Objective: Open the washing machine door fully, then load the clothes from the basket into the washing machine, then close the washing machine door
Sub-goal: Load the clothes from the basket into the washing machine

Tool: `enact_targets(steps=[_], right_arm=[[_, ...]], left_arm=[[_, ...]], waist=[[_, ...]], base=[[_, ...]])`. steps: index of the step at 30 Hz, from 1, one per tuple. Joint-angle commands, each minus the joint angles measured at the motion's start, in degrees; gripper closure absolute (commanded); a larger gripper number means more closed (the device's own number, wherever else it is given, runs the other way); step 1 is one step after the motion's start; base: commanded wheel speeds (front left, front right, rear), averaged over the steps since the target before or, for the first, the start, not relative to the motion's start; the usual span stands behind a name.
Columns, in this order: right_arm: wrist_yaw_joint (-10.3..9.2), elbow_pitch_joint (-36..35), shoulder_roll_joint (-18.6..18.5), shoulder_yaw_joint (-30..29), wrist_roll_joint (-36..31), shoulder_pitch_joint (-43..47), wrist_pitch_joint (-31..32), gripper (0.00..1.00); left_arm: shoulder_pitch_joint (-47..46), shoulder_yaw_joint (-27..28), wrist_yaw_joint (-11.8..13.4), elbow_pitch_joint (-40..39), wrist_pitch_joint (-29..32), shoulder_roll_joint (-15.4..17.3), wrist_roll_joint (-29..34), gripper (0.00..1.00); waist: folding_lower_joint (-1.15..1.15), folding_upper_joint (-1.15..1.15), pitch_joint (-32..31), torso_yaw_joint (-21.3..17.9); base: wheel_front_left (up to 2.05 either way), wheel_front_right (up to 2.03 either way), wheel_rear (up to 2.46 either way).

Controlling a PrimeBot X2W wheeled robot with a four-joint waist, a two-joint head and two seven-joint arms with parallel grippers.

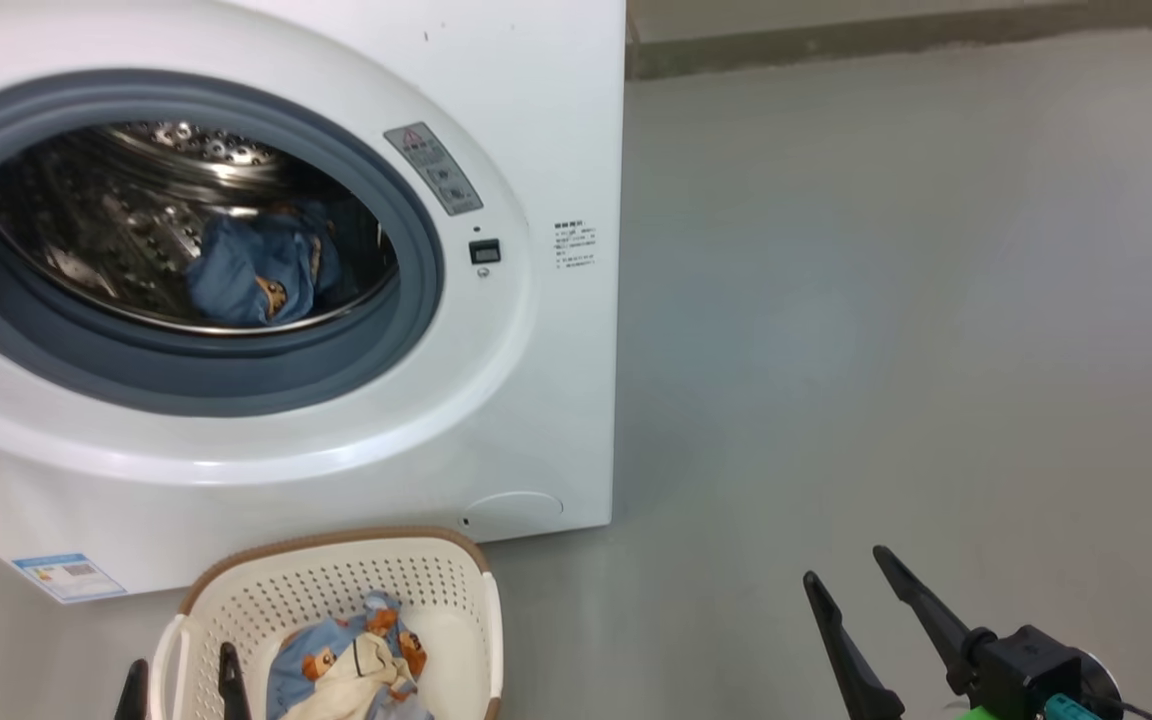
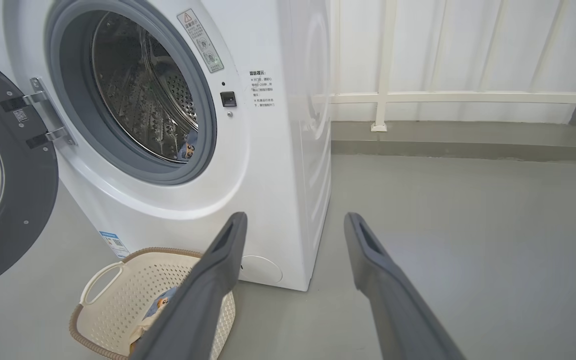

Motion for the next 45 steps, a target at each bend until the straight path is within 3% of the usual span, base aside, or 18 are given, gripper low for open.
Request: enact_targets(steps=[1,36,45], right_arm=[[0.09,-1.7,-0.3,1.1,-0.2,-0.4,0.0,0.00],[0.09,-3.3,0.9,-0.8,-1.4,0.7,0.5,0.00],[0.09,-4.0,0.9,-0.4,-0.8,-0.6,0.3,0.00]], left_arm=[[-1.0,1.9,-0.2,-1.0,-0.7,0.3,0.8,0.00],[-1.2,2.2,0.2,-0.2,-0.7,0.6,-0.1,0.00],[-5.3,1.0,-1.5,4.7,0.1,0.2,-0.8,0.00]], waist=[[0.00,0.00,-1.0,0.3],[0.00,0.00,-1.8,-0.6],[0.00,0.00,2.1,-1.0]], base=[[0.00,0.00,0.00],[0.00,0.00,0.00],[0.00,0.00,0.00]])
